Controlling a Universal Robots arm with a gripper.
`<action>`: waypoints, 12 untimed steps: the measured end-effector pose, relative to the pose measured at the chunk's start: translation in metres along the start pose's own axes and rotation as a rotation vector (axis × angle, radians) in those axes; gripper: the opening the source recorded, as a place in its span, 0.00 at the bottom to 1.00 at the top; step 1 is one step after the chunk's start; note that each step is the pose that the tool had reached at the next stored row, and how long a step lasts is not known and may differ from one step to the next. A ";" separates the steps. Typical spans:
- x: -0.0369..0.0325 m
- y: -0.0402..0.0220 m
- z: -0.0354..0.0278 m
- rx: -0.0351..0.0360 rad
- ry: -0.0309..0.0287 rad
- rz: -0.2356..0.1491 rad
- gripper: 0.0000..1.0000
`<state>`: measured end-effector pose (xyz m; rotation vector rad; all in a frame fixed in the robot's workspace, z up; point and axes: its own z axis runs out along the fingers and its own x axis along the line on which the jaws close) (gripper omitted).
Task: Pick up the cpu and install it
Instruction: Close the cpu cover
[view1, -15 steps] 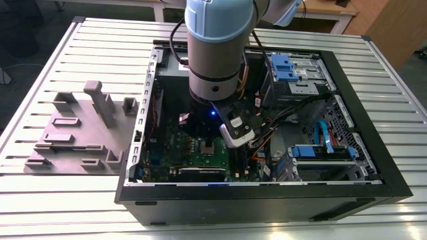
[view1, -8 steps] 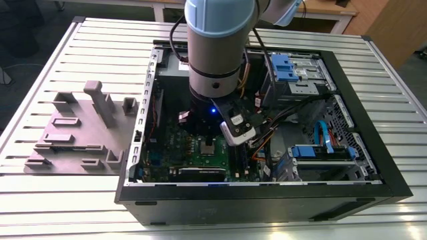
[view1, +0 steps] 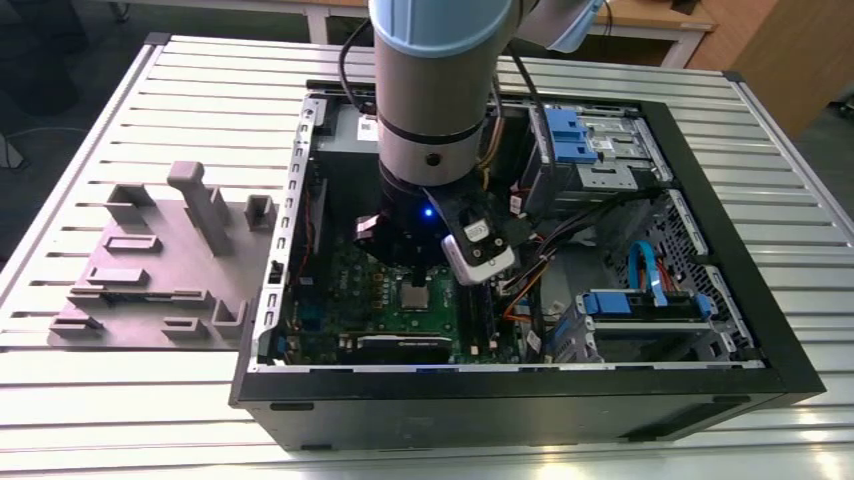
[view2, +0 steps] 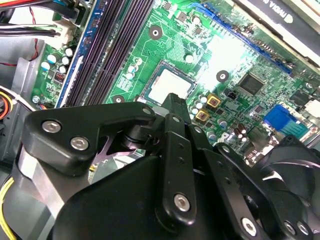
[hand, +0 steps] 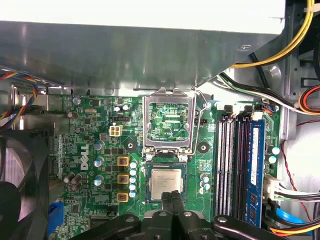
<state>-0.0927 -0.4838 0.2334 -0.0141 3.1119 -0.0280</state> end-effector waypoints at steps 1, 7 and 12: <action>0.0000 0.0000 0.0000 0.0000 0.0000 0.000 0.10; -0.0004 0.0025 0.0003 0.0000 0.0000 0.000 0.10; -0.0009 0.0063 0.0008 0.0000 0.0000 0.000 0.10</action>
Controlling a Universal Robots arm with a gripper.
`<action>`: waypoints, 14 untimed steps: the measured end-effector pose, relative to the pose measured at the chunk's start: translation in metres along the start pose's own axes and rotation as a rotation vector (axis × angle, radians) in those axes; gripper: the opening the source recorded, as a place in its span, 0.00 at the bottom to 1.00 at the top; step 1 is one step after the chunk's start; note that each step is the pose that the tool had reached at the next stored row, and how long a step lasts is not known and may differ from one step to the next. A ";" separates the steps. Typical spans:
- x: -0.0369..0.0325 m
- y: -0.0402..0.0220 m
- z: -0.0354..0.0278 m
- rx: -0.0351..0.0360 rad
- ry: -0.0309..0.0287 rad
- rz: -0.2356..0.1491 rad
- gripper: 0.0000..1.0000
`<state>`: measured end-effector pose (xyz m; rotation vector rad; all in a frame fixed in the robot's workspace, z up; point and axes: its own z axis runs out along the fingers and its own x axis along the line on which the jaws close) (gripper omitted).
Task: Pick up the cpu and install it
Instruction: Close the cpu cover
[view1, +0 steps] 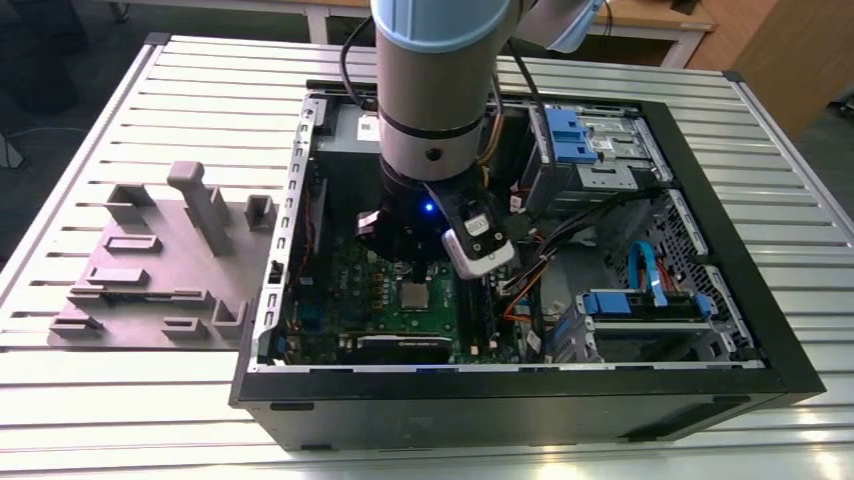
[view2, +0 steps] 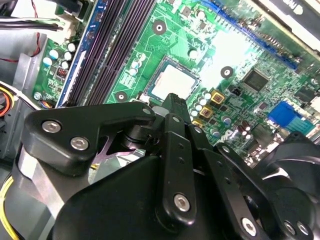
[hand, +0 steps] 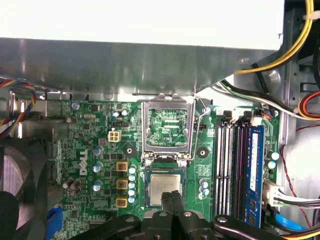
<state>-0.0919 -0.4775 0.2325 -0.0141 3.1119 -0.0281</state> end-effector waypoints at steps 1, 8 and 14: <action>-0.0001 0.0011 0.0002 0.0000 0.0000 0.000 0.10; -0.0077 0.0030 0.0023 -0.0041 -0.0008 -0.007 0.10; -0.0104 0.0031 0.0032 -0.0046 -0.0009 -0.015 0.10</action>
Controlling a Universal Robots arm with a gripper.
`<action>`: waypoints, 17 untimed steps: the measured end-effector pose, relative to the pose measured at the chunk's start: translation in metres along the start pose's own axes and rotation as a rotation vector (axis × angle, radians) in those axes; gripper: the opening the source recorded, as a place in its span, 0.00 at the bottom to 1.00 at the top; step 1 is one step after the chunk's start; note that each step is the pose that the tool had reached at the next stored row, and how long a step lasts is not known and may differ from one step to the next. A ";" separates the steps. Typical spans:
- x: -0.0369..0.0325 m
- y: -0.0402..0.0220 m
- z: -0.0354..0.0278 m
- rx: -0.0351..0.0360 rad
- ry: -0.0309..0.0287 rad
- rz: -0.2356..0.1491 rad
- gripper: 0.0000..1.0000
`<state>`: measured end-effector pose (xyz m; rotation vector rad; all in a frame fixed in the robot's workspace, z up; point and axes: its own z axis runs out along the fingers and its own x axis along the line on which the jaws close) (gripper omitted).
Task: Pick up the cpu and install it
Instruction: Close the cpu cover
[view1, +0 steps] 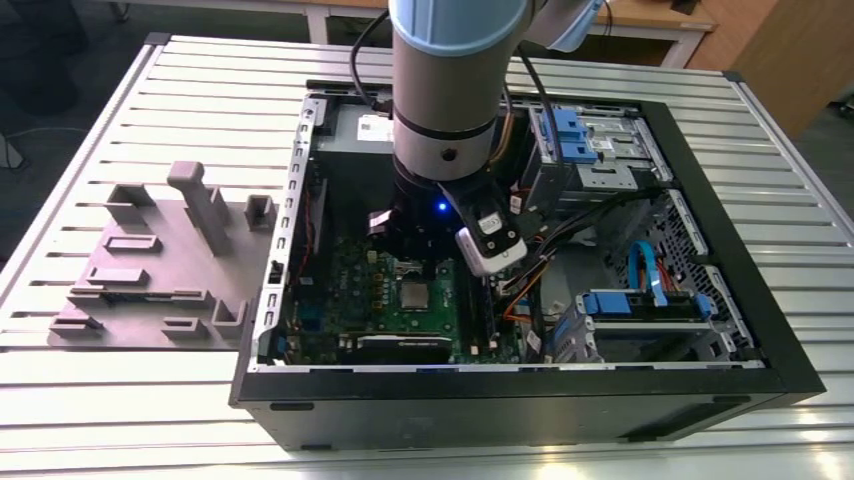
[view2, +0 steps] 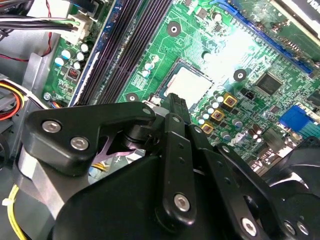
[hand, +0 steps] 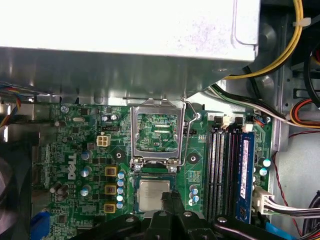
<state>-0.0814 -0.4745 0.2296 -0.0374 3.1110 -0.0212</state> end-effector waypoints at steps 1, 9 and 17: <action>0.0000 0.0000 -0.0001 0.0000 0.0000 0.000 0.10; -0.0001 0.0018 0.0000 -0.0001 -0.0001 0.000 0.10; -0.0007 0.0028 0.0000 0.0001 0.0001 0.000 0.10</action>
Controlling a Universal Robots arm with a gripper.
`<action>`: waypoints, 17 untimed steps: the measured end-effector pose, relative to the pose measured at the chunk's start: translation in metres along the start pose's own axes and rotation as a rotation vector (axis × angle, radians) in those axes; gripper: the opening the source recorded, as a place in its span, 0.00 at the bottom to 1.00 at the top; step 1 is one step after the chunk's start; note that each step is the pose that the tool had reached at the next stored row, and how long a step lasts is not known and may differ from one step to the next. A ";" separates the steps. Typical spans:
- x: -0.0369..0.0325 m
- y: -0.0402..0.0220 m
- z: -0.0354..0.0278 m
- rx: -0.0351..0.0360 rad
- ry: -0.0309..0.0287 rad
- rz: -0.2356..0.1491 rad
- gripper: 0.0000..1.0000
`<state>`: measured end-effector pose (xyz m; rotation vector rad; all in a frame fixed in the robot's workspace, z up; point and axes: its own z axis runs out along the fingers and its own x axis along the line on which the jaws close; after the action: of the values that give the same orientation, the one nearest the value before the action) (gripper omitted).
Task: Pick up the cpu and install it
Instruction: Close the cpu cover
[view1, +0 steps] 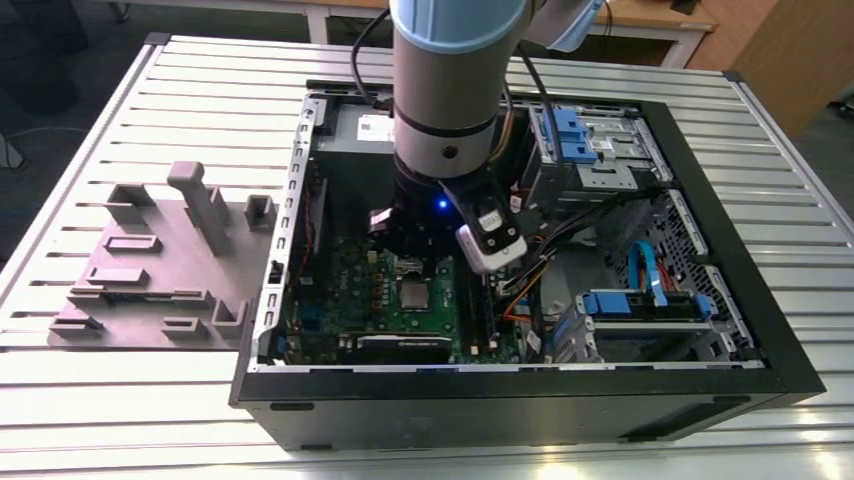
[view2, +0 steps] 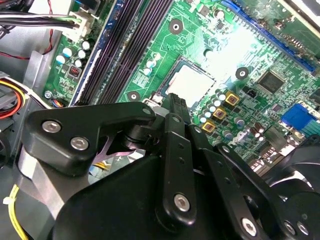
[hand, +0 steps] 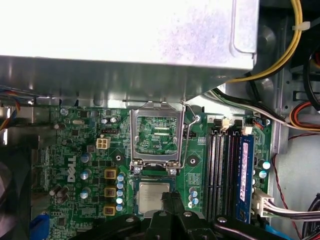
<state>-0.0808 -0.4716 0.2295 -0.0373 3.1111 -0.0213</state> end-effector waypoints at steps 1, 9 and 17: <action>-0.0004 0.0006 0.0001 -0.0001 -0.0001 0.000 0.10; -0.0053 0.0043 0.0006 -0.0036 -0.0003 -0.012 0.10; -0.0064 0.0044 0.0018 -0.0348 -0.0018 -0.076 0.10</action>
<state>-0.0744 -0.4671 0.2279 -0.1570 3.1064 0.0311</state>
